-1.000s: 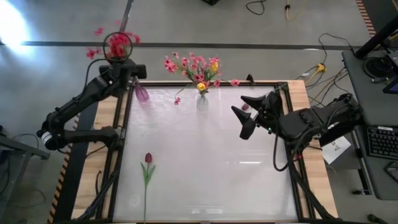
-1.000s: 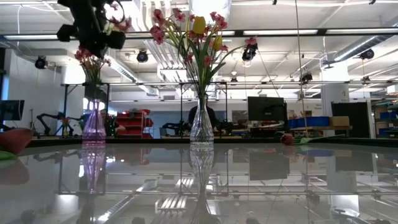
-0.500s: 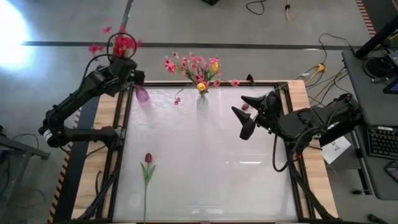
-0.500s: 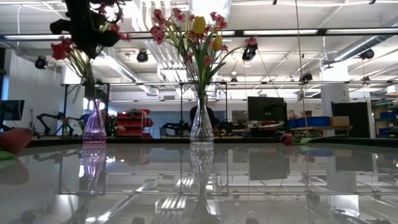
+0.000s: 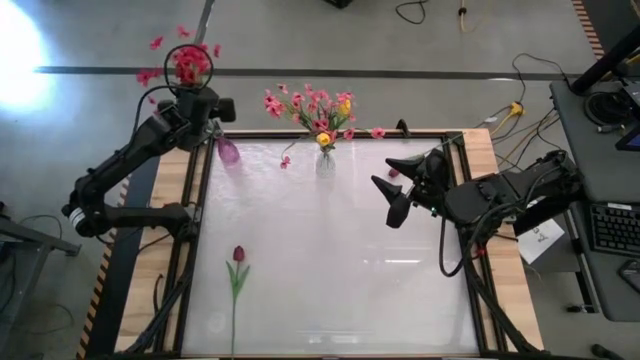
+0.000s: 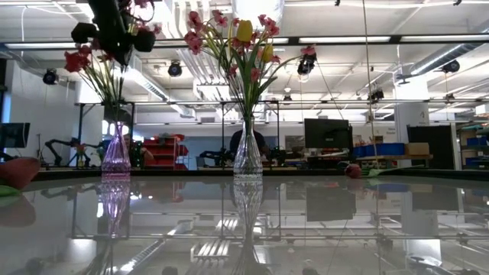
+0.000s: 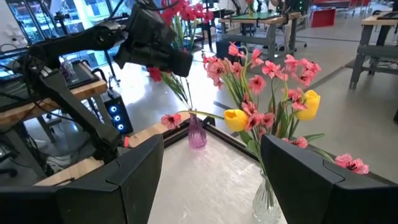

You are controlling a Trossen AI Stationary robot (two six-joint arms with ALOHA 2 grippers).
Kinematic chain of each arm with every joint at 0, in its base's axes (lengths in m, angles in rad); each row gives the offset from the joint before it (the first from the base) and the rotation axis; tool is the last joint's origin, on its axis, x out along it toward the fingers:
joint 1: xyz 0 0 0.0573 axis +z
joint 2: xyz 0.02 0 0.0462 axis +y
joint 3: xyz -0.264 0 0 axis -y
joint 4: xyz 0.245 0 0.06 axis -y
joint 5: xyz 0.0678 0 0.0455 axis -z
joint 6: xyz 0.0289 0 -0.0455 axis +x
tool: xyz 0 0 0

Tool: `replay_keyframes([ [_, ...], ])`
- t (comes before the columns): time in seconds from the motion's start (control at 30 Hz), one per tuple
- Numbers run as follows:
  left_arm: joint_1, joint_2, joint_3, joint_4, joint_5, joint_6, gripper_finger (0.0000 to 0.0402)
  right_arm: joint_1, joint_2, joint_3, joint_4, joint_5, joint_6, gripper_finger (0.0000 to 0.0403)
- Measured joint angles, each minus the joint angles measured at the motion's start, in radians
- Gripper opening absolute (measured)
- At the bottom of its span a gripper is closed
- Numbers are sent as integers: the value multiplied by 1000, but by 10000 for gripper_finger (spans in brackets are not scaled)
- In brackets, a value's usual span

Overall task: Sort flowers into vase by color
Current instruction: Put the red flowers into the purple vase

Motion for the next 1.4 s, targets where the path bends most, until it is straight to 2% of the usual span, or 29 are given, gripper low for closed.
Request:
replay_keyframes([
  [0.23, 0, 2, -91, 104, 7, -53, 0, 0, 0, 0, 0, 0, 4, 260],
  [0.53, 0, 5, -214, 137, -43, -224, 0, 0, 0, 0, -6, -8, 27, 258],
  [0.8, 0, 24, -302, 158, 44, -287, 8, 0, 0, 0, -22, -34, 64, 261],
  [0.93, 14, 32, -328, 212, 133, -270, 46, 0, 0, 0, -23, -35, 74, 265],
  [1.13, 62, 60, -313, 205, 242, -241, 134, 4, 0, 0, -39, -48, 108, 270],
  [1.4, 69, 64, -186, 152, 266, -140, 215, 5, 8, 0, -46, -63, 126, 270],
])
